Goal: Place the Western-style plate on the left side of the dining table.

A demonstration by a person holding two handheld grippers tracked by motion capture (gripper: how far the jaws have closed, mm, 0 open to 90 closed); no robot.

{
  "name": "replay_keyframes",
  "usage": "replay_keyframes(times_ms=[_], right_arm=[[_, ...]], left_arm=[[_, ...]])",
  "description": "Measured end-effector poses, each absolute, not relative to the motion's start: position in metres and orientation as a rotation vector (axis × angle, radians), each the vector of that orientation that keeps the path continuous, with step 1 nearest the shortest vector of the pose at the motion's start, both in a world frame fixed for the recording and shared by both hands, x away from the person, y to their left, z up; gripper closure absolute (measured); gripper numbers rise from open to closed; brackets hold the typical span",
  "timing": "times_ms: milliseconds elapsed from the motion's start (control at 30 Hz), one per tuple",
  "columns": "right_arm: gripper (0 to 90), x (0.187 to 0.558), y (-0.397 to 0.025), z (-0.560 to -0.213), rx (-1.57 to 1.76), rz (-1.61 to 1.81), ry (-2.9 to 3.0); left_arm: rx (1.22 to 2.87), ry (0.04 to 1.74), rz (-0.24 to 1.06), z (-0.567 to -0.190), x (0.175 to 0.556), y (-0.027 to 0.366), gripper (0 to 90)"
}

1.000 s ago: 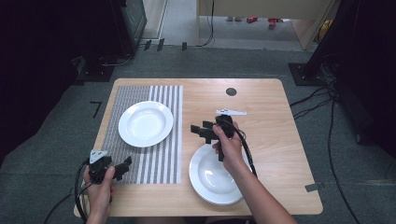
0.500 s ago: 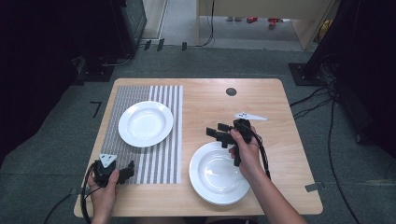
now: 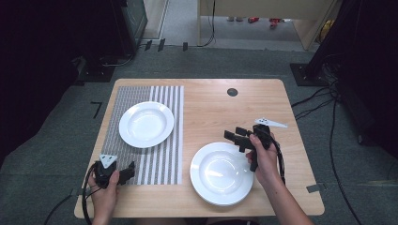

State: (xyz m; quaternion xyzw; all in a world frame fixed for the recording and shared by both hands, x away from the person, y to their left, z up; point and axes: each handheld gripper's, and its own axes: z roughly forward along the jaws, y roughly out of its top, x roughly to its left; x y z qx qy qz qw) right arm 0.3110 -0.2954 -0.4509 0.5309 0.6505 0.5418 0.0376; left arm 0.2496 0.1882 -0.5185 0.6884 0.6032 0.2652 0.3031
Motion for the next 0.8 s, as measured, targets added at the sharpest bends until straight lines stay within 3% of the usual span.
replay_keyframes(times_ms=[800], right_arm=[[28.5, 0.279, -0.376, -0.485, 1.761, 1.466, 1.858]], left_arm=[[1.825, 1.598, 0.703, -0.519, 0.250, 0.188, 14.1]])
